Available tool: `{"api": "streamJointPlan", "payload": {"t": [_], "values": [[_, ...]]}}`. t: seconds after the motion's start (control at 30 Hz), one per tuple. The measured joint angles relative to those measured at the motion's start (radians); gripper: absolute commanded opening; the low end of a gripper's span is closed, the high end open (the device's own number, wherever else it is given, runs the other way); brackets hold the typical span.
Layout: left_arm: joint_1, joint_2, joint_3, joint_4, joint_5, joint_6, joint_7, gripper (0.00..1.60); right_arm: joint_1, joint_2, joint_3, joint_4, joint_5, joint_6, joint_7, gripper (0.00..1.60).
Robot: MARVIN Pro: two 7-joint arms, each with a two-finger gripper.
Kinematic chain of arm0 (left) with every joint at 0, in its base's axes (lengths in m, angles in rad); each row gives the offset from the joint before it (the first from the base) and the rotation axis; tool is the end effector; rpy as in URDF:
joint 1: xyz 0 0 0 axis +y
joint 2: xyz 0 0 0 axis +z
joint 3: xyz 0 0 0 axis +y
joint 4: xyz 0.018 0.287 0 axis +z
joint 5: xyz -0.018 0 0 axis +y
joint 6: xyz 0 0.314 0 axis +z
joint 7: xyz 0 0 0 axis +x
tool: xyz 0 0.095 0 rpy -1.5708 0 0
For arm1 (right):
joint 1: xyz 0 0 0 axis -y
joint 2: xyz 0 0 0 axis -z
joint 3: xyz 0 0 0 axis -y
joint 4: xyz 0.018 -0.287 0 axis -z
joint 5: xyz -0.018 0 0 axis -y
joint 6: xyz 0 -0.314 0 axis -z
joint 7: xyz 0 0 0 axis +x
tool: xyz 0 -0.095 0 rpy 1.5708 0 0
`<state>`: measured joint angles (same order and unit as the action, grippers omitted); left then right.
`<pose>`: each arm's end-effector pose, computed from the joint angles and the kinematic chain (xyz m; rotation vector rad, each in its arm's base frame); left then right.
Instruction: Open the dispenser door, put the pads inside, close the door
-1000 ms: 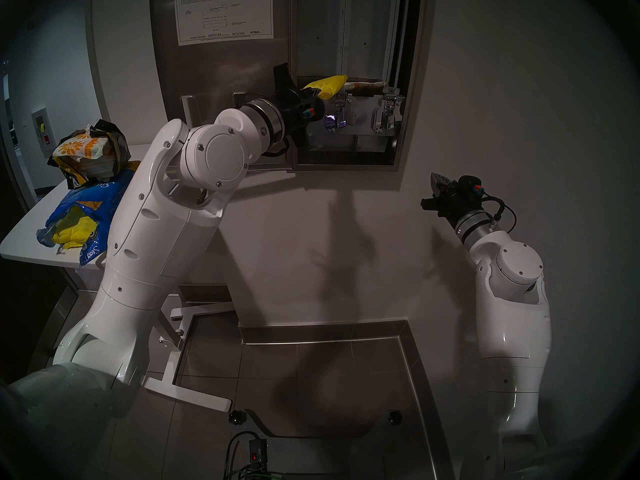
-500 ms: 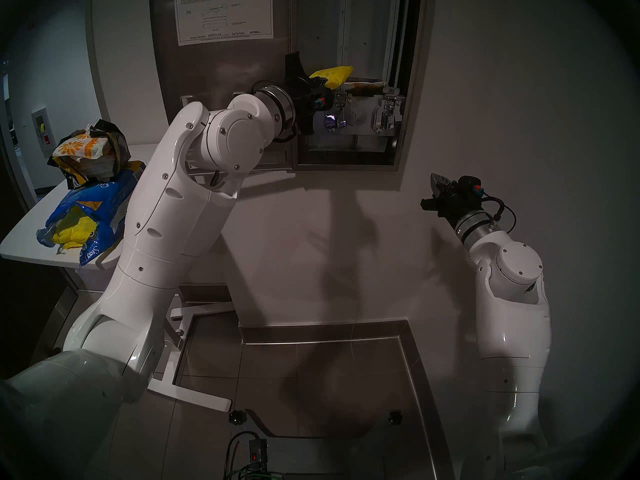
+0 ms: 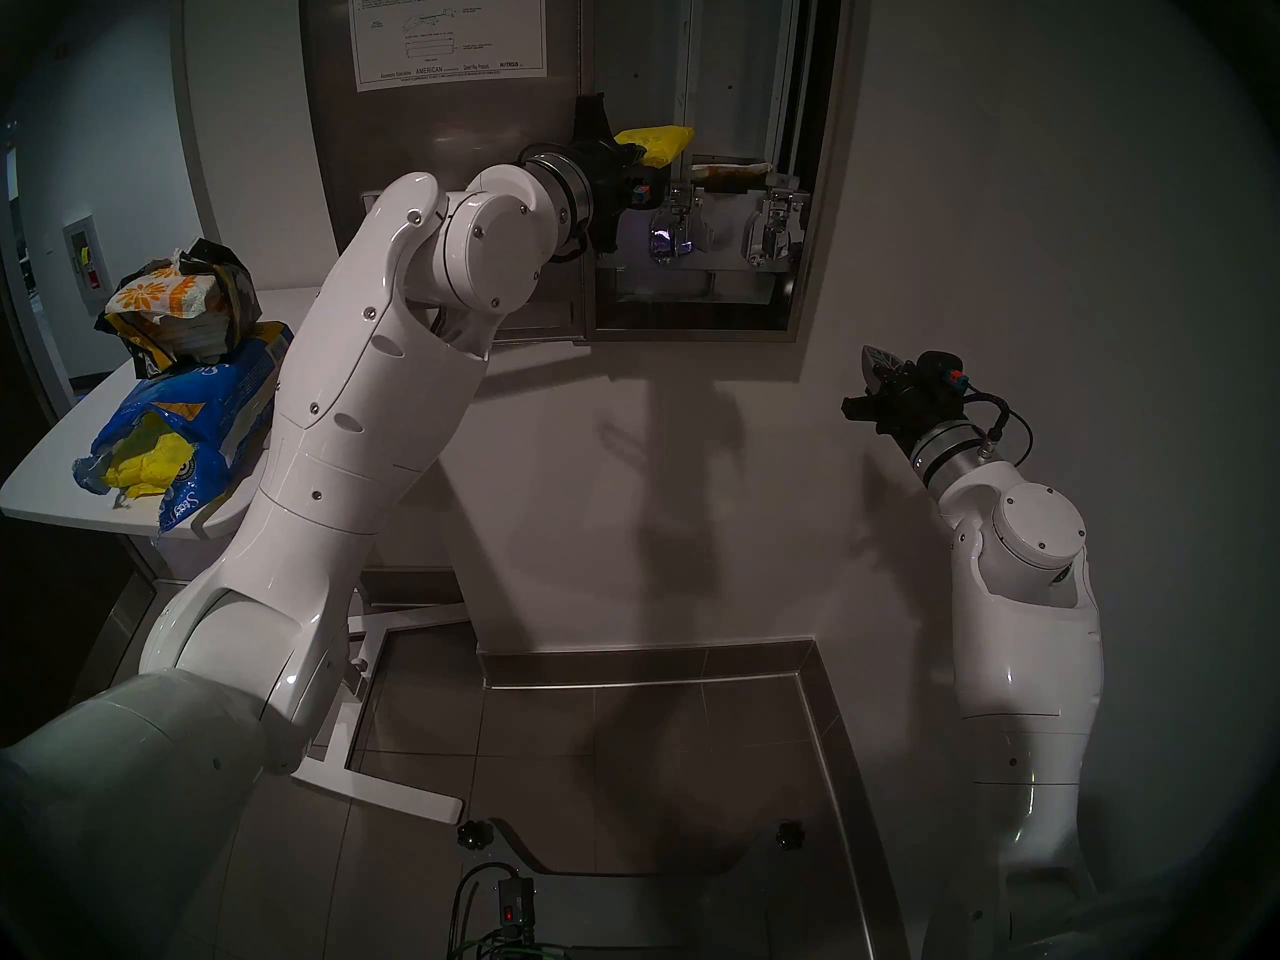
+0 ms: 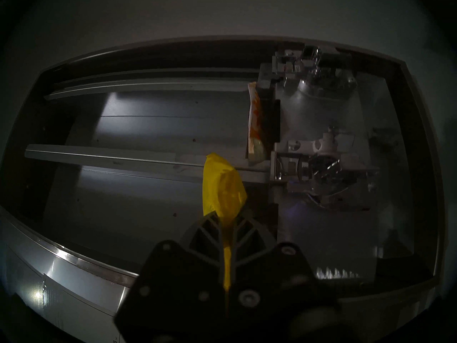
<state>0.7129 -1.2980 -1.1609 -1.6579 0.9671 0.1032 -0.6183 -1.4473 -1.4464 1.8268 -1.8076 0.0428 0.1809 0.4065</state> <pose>0.5133 -0.0941 0.0444 -0.8986 1.4160 -1.6227 0.4336 -0.0952 -0.1620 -1.9836 -0.2955 -2.3776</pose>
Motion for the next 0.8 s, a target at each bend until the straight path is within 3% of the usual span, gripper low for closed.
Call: {"api": "streamJointPlan", "payload": {"t": [0.47,0.8], "values": [[-0.08,-0.052,0.004,0.115,0.148,-0.045,-0.052,0.0,0.0,0.004,-0.002,-0.003,0.004,0.0,-0.002,0.25],[-0.13,-0.124,0.012,0.164,0.225,-0.073,-0.123,0.0,0.0,0.007,-0.003,-0.007,0.007,0.0,-0.004,0.25]]}}
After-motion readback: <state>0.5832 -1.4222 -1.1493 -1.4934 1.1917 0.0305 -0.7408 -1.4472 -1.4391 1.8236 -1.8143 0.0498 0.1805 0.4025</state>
